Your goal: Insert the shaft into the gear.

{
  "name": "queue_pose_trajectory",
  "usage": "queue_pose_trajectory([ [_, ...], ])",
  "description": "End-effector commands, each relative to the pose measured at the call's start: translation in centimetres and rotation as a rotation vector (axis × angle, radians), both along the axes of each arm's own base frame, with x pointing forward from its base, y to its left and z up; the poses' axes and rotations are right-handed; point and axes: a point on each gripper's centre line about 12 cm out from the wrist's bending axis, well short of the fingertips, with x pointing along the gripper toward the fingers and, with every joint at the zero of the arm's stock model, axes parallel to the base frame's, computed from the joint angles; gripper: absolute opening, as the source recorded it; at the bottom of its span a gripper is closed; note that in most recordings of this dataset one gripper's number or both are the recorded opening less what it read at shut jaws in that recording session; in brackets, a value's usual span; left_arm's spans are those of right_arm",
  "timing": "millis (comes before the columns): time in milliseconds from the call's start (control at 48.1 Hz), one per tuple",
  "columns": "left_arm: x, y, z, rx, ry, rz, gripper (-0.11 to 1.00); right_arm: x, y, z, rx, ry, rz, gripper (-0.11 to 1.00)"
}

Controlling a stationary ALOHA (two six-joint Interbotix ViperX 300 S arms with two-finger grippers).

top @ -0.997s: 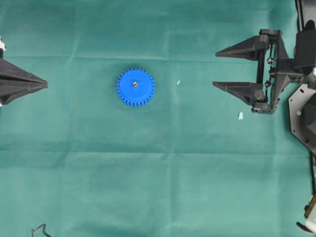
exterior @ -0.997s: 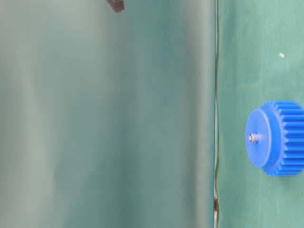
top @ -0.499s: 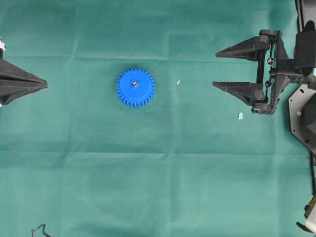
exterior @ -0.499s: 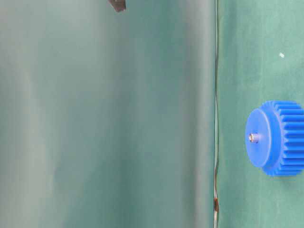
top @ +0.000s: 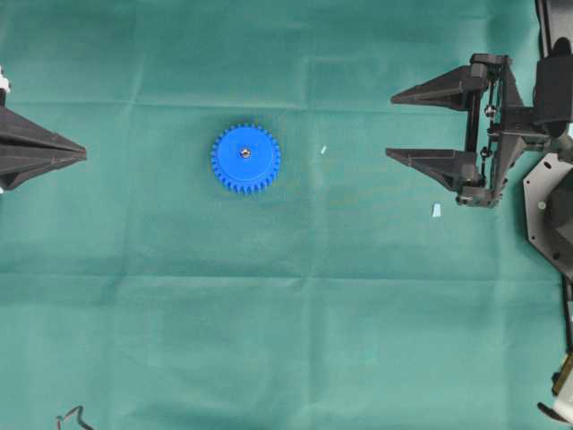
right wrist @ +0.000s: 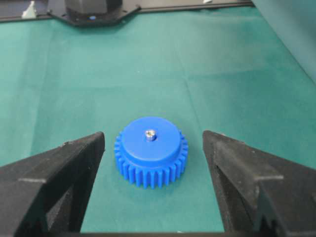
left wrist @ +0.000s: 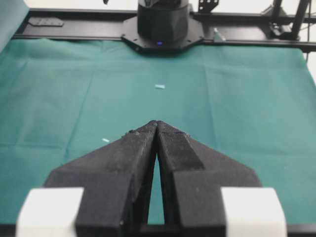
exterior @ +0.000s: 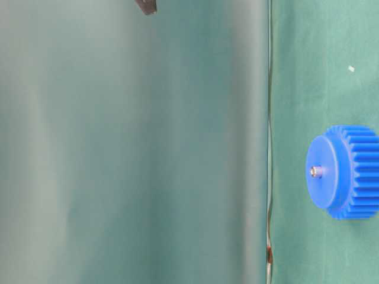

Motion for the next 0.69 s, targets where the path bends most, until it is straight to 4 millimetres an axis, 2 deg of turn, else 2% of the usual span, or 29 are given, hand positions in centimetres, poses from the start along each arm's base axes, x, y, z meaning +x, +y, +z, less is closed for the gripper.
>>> queue_pose_trajectory([
  [0,0.20,0.03,1.00,0.000,-0.026,0.001,0.00,0.14,0.00,0.48,-0.002,-0.018,0.000,0.83],
  [665,0.21,0.02,1.07,0.002,-0.028,0.001,0.00,0.15,-0.02,0.57,-0.003,-0.026,-0.001,0.83],
])
